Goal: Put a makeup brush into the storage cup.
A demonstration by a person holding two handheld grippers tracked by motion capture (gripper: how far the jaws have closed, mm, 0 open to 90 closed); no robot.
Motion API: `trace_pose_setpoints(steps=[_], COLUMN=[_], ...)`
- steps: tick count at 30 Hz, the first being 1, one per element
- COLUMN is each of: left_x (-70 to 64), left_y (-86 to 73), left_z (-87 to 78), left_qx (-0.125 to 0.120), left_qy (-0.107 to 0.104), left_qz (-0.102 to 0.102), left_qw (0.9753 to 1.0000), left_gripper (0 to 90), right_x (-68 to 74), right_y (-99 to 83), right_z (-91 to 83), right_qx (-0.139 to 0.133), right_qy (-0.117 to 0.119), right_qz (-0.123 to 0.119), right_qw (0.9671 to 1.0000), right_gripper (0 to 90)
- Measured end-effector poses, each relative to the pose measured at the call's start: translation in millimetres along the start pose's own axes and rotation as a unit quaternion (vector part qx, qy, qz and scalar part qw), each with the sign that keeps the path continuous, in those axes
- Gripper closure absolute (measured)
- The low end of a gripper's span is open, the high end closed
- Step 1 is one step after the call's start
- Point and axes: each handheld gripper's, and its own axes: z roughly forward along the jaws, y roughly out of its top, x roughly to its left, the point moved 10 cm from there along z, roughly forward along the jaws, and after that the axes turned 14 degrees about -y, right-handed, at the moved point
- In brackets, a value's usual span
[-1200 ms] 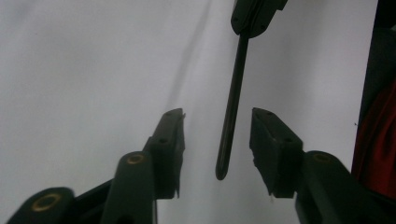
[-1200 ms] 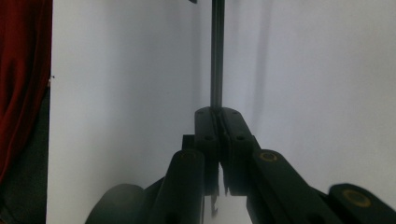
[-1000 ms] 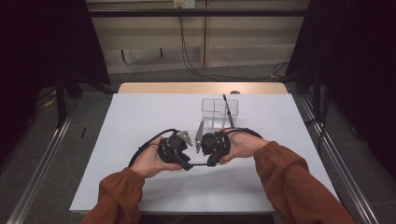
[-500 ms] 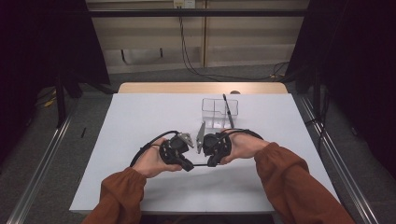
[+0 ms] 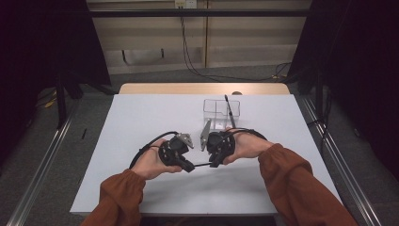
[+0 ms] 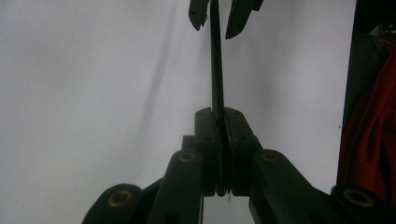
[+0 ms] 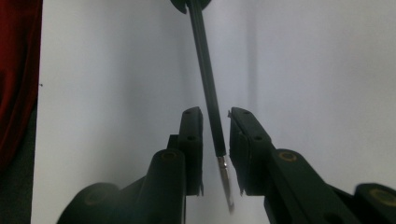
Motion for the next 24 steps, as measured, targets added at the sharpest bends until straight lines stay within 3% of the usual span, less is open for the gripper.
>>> trace_pose_setpoints(steps=[11, 15, 24], left_x=[1.3, 1.8, 2.0], left_y=[-4.2, -8.6, -21.0], left_z=[-8.2, -10.0, -11.2], left_qx=[-0.012, -0.022, -0.035], left_qy=[0.008, 0.009, 0.015], left_qz=[-0.003, -0.010, -0.015], left_qw=[0.9999, 0.9997, 0.9992], left_gripper=[85.5, 85.5, 85.5], right_x=[-2.6, -6.1, -6.4], right_y=[-7.6, -10.4, -22.0], right_z=[-1.6, -4.2, -11.2], right_qx=[-0.020, -0.038, -0.060], right_qy=[0.000, -0.010, -0.020], right_qz=[0.033, 0.044, 0.073], right_qw=[0.9993, 0.9983, 0.9954], right_gripper=[47.0, 37.5, 26.0])
